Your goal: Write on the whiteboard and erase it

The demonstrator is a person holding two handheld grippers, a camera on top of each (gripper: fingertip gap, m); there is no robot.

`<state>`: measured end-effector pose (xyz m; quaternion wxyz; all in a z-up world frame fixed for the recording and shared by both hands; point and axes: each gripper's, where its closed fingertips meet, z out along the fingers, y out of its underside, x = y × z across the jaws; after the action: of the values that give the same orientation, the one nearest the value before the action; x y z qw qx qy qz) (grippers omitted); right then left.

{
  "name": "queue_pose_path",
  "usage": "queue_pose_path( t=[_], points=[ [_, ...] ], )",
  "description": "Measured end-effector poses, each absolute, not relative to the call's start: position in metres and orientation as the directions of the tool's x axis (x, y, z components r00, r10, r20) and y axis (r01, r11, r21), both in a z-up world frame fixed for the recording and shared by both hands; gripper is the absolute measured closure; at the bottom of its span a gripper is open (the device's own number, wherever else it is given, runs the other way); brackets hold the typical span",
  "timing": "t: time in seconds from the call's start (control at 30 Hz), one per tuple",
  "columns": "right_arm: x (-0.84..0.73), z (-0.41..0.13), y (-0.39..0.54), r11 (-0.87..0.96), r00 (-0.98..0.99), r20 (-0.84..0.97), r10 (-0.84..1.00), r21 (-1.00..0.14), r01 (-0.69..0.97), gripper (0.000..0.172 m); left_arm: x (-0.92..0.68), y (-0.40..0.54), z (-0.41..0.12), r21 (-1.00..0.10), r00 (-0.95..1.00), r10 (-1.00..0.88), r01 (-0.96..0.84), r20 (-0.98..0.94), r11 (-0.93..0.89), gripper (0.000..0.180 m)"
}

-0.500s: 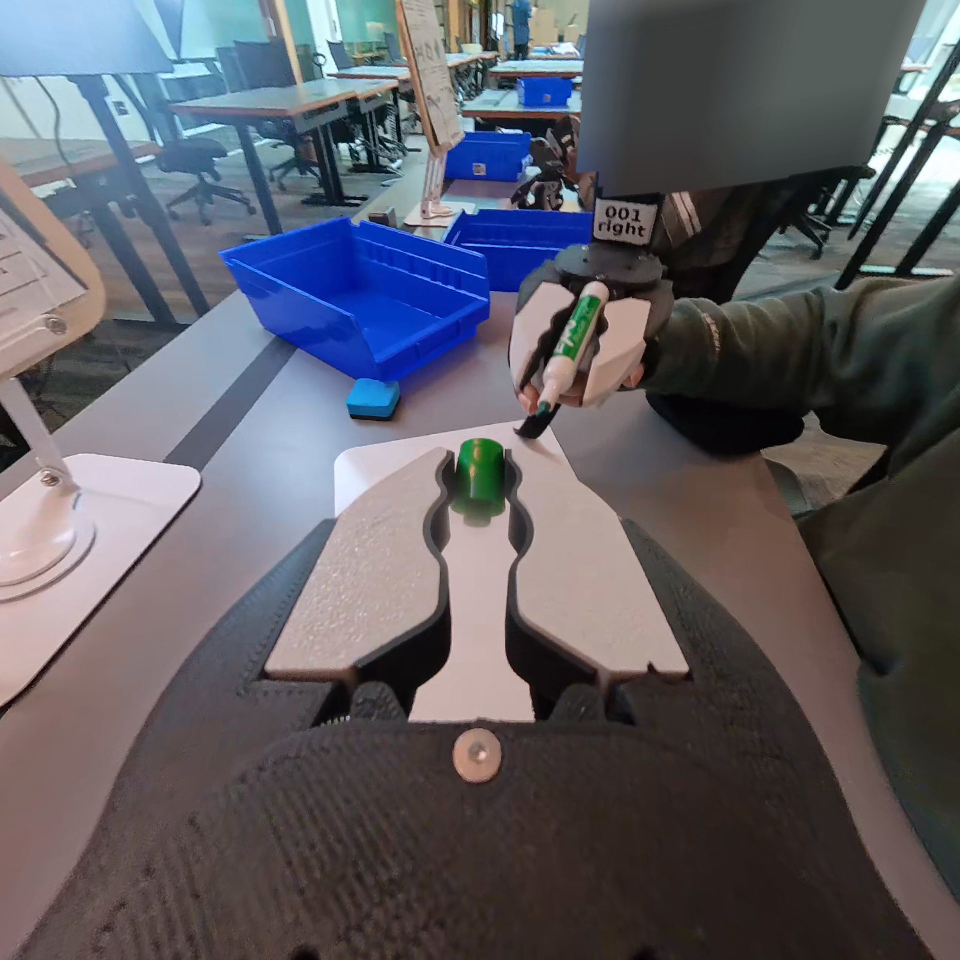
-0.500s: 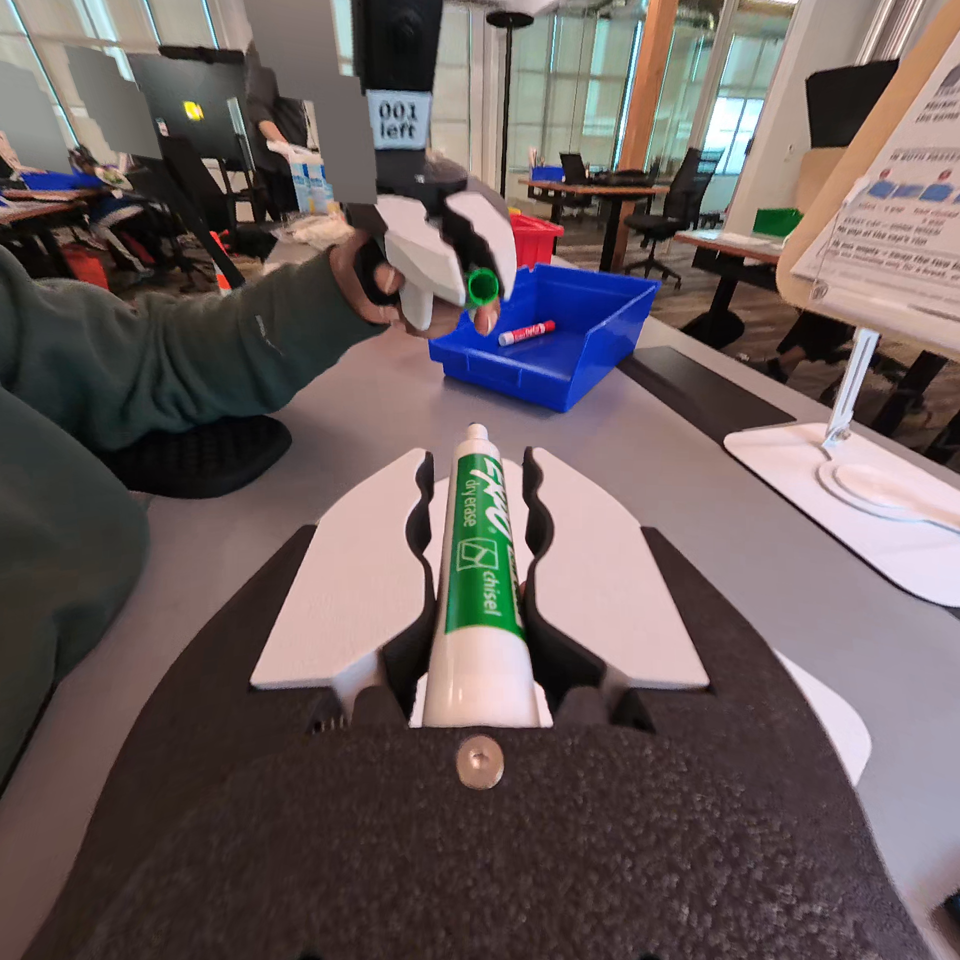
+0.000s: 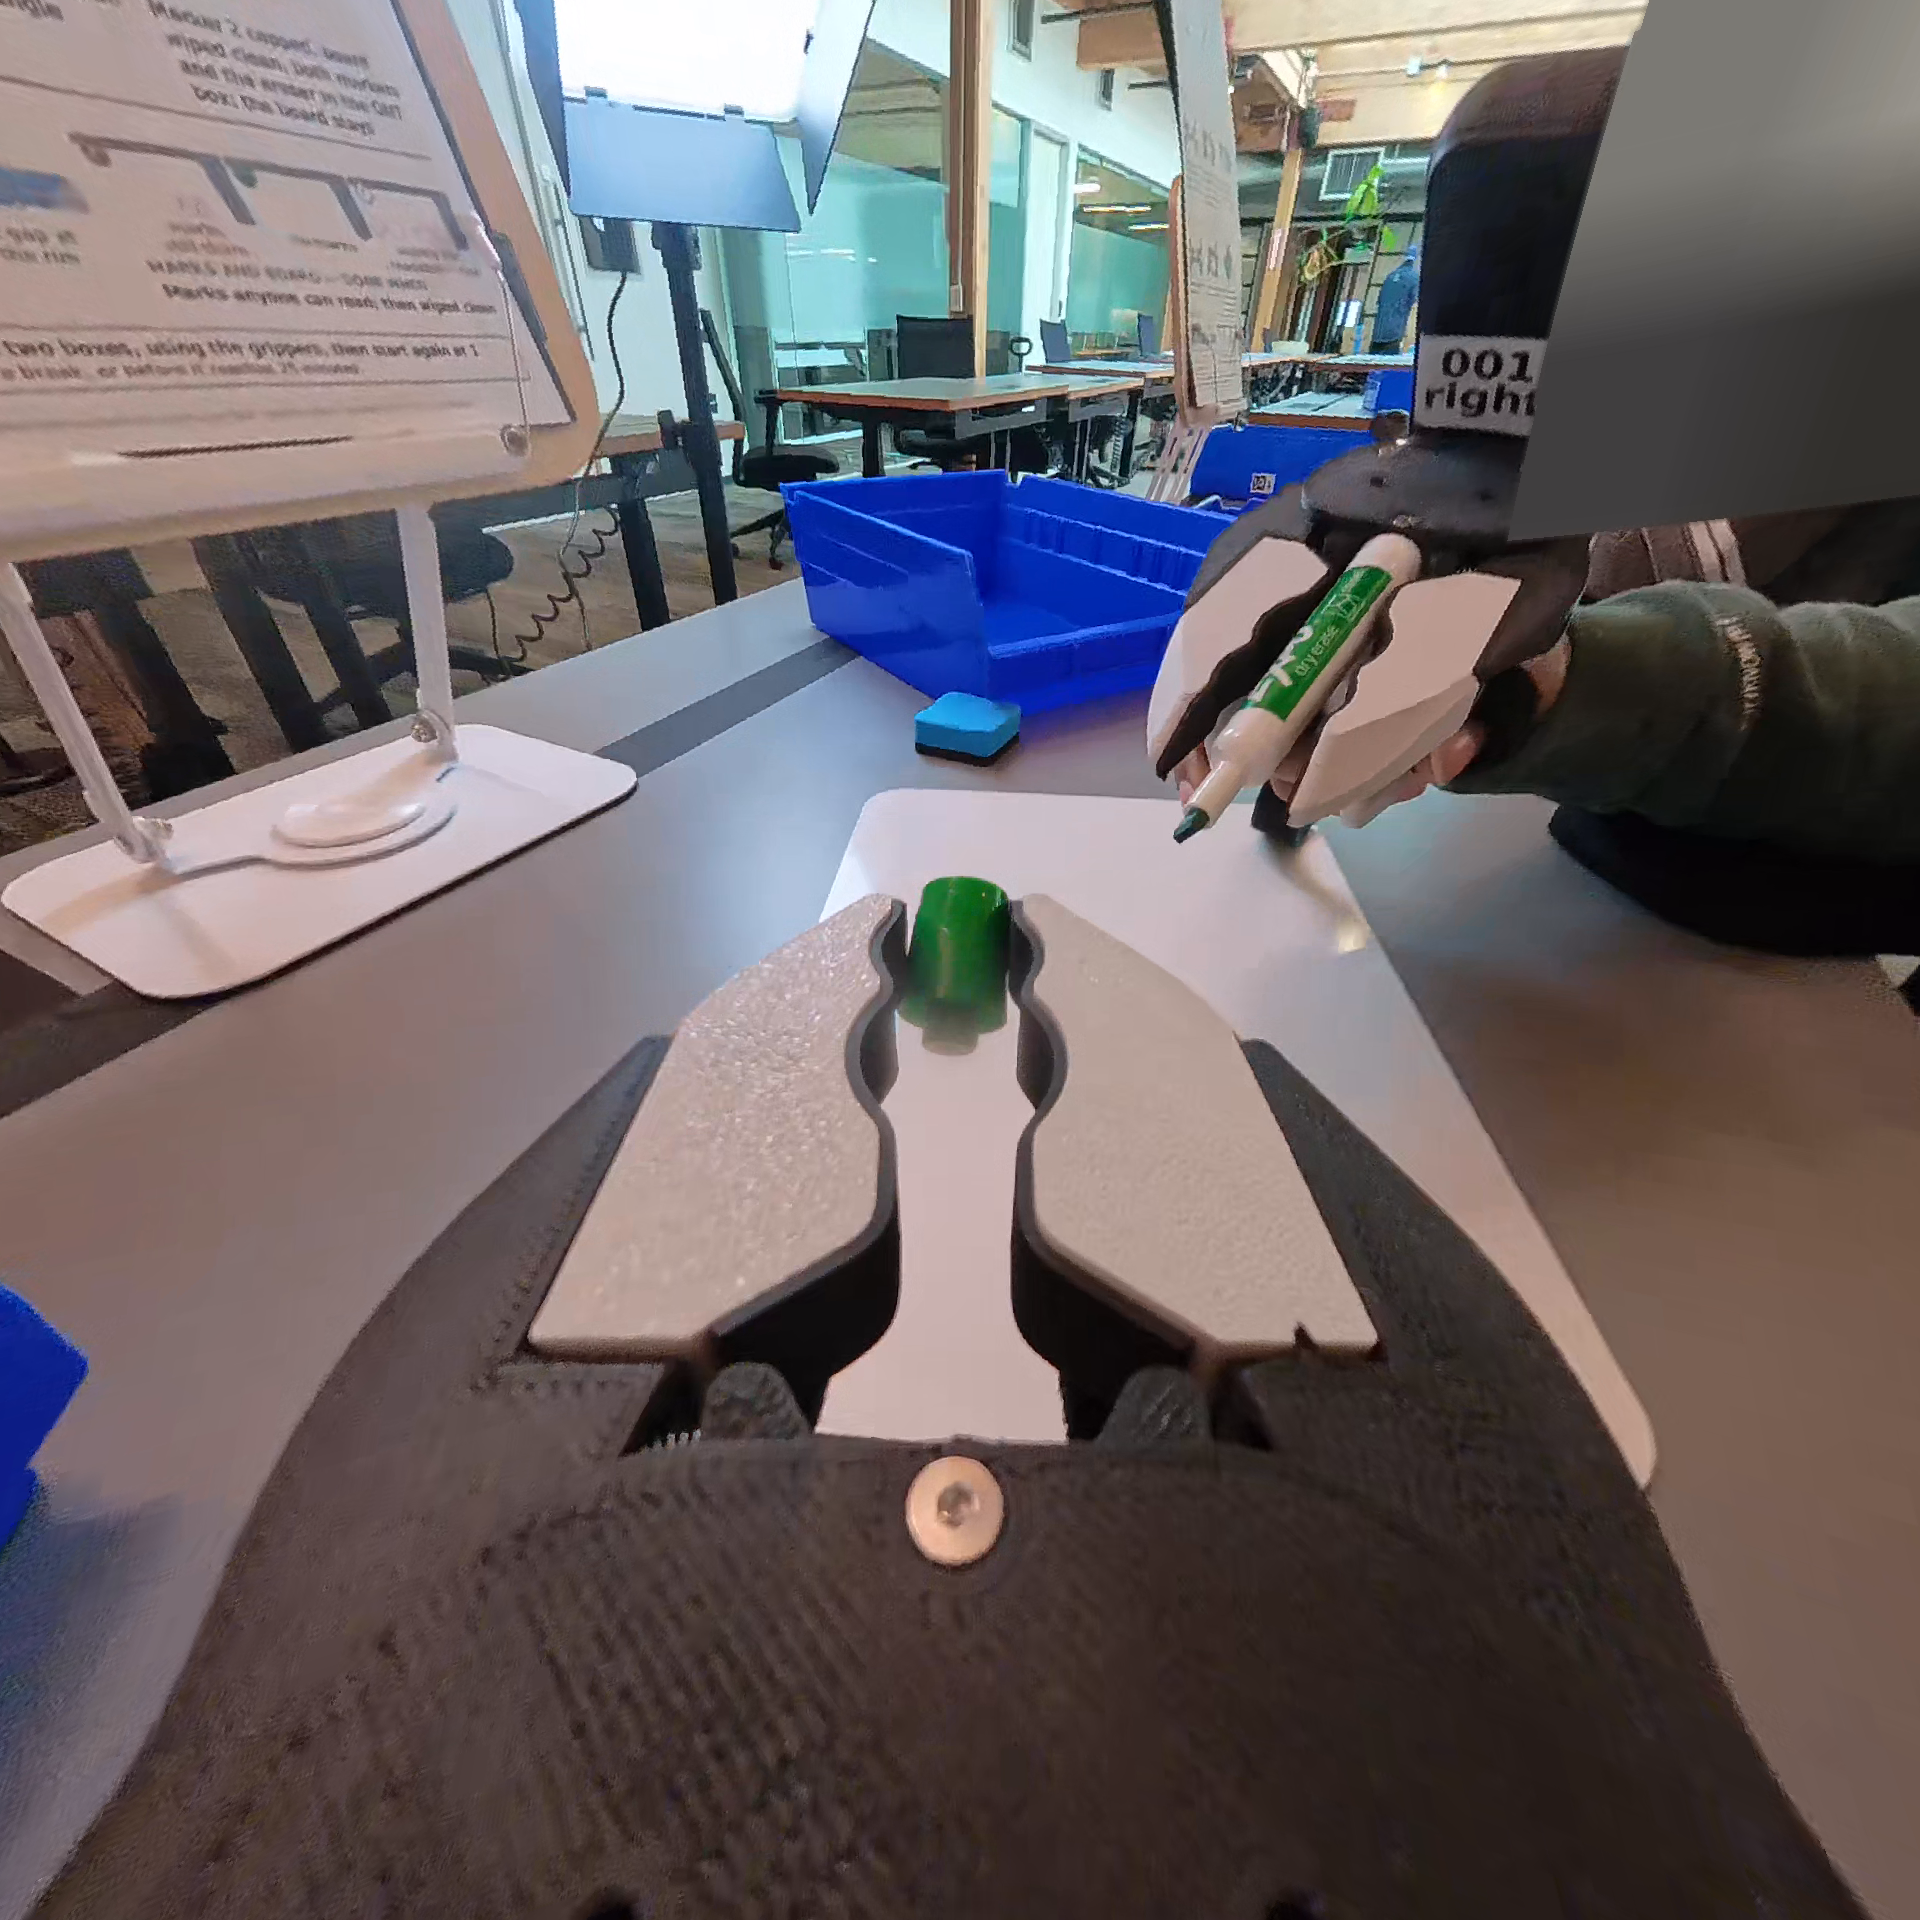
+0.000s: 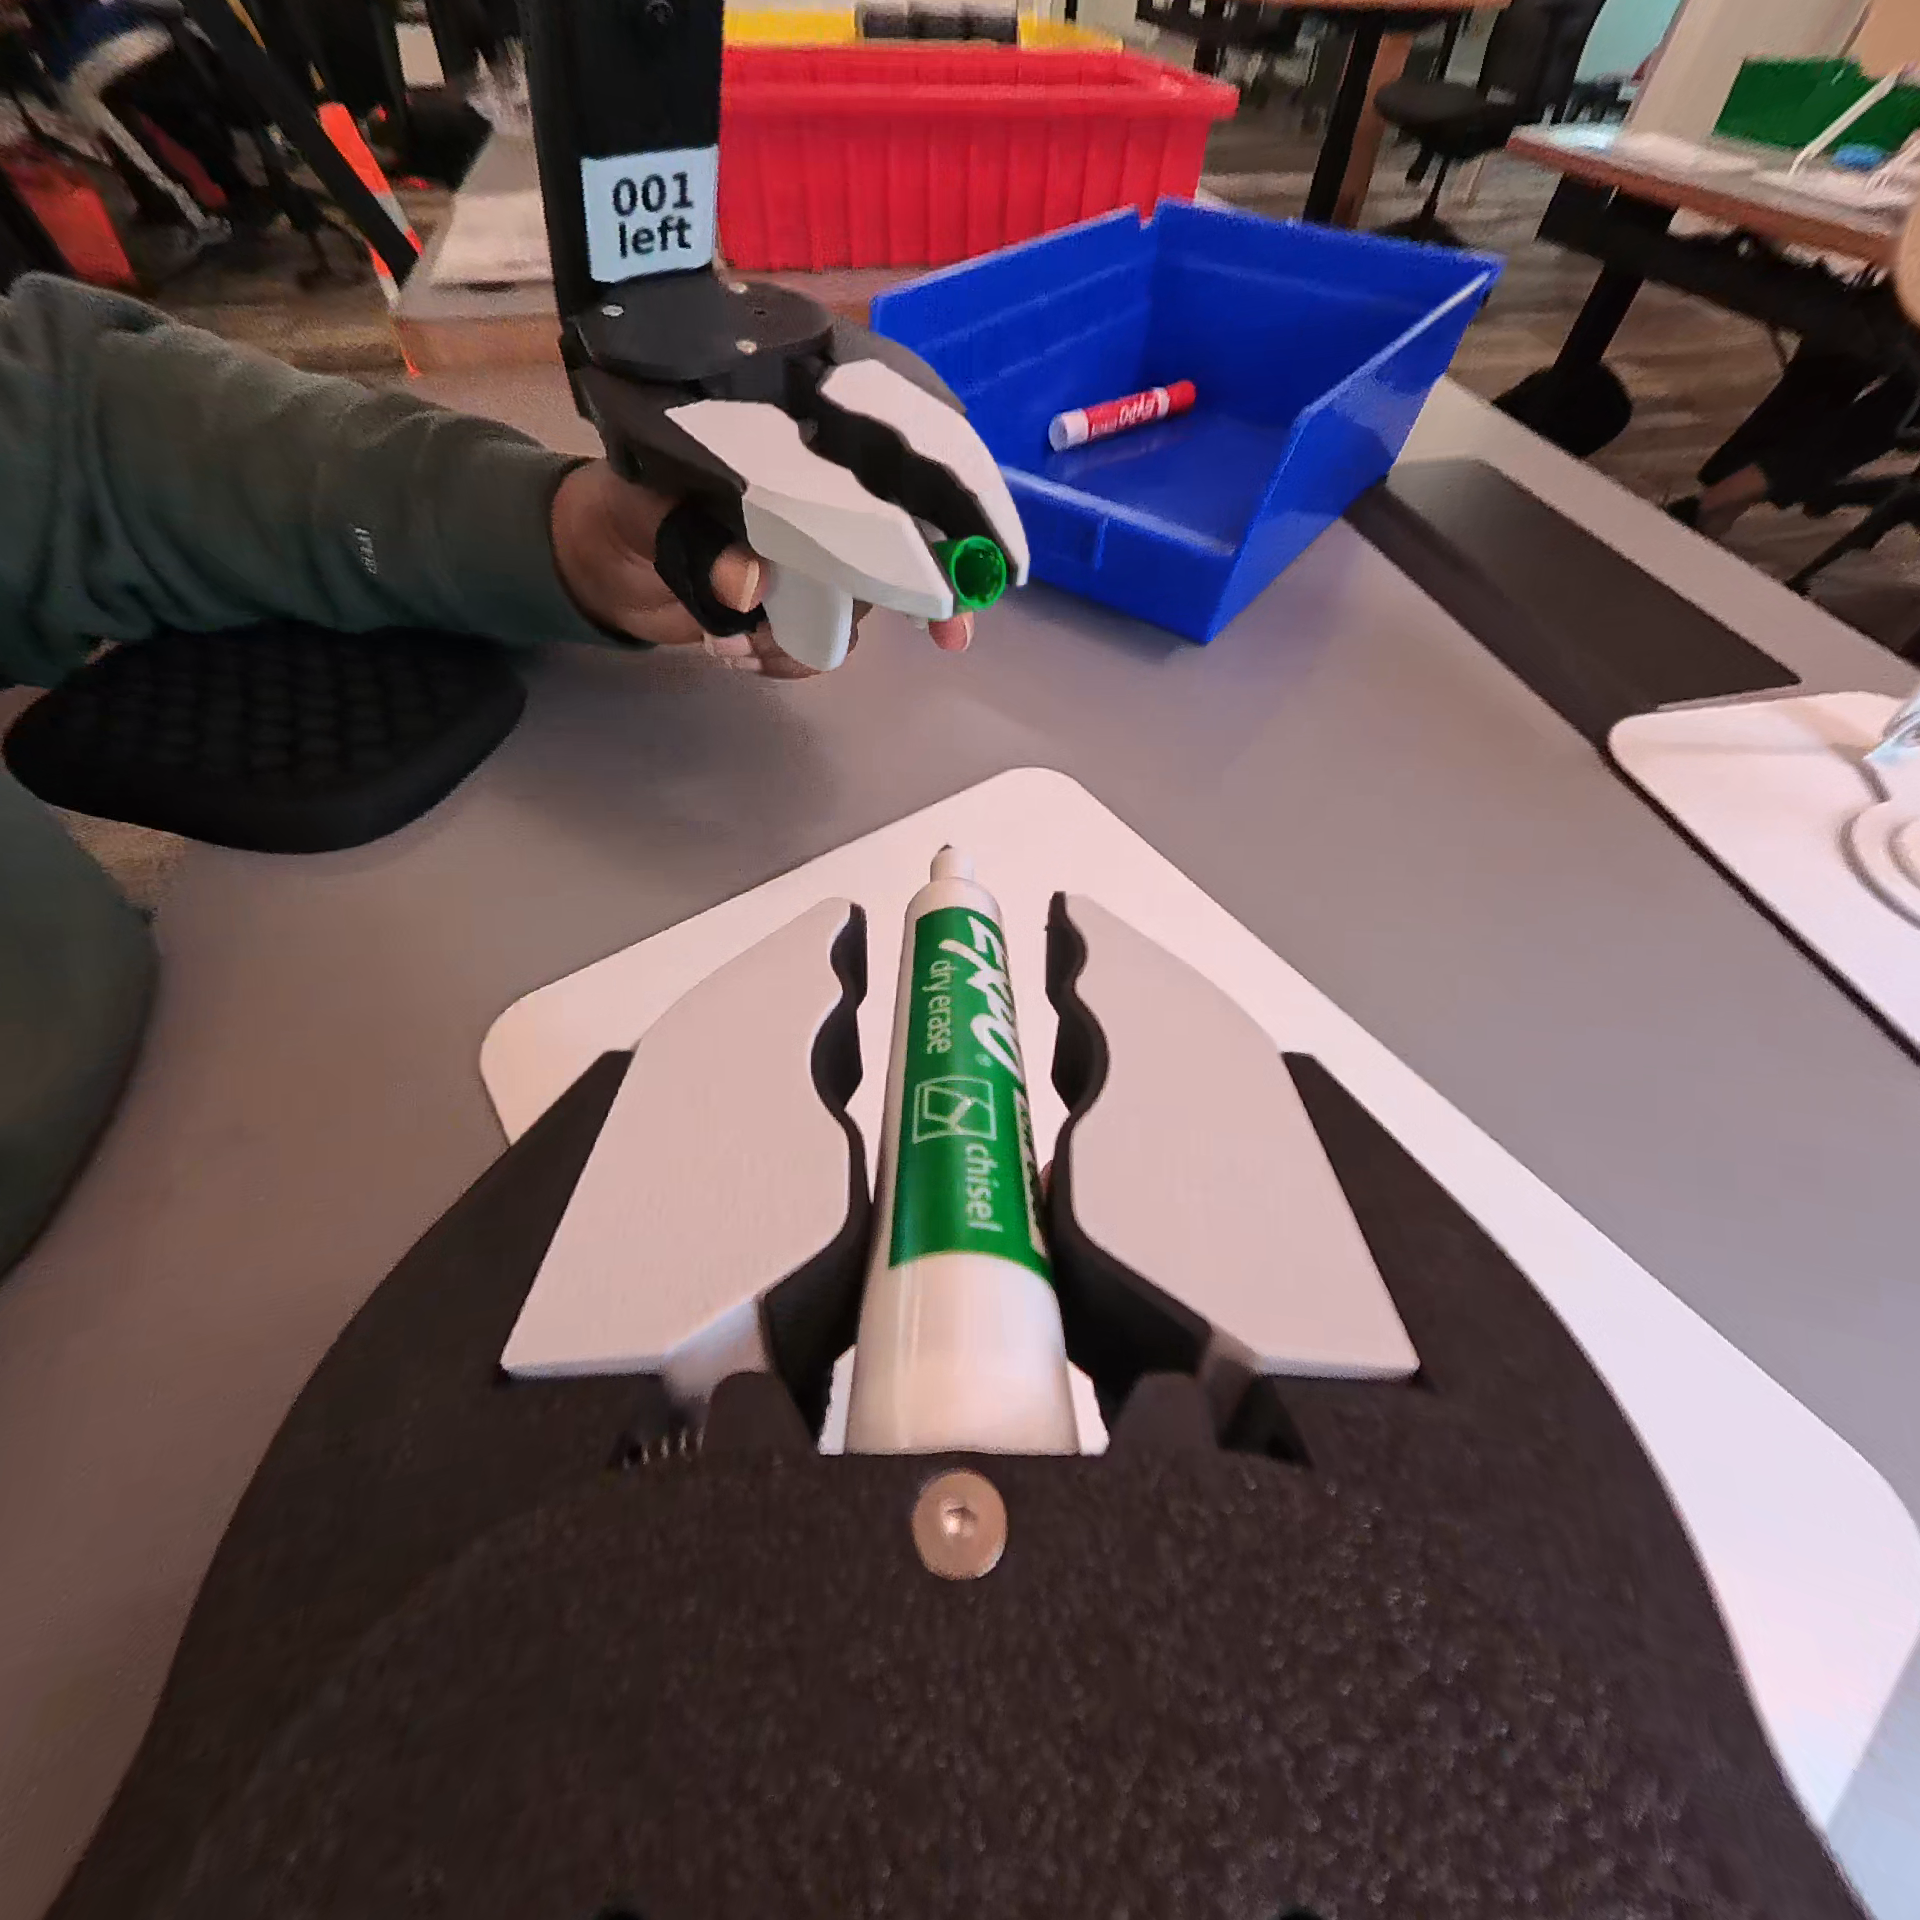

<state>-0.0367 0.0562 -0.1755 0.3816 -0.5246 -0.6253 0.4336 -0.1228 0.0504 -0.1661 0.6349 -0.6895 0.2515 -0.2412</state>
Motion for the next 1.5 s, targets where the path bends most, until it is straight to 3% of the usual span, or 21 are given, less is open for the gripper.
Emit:
queue_pose_path(
  t=[0.43,0.7,0.97,1.5],
  points=[
    [-0.083,-0.209,0.055,0.044,-0.192,-0.068,0.979,-0.849,0.527,0.137,-0.138,0.055,-0.186,-0.999,0.783,-0.622,-0.032,0.001,-0.042,0.162],
    [-0.096,-0.219,0.043,0.019,-0.204,-0.124,0.971,-0.811,0.585,0.137,-0.142,0.055,-0.182,-0.998,0.811,-0.583,-0.055,-0.058,0.023,0.162],
    [-0.098,-0.224,0.052,0.013,-0.167,-0.114,0.979,-0.791,0.612,0.137,-0.150,0.053,-0.173,-1.000,0.801,-0.598,0.015,0.024,-0.020,0.162],
    [-0.109,-0.251,0.059,-0.007,-0.111,-0.138,0.984,-0.656,0.755,0.138,-0.166,0.040,-0.191,-0.991,0.791,-0.601,-0.134,-0.114,0.011,0.162]
  ],
)
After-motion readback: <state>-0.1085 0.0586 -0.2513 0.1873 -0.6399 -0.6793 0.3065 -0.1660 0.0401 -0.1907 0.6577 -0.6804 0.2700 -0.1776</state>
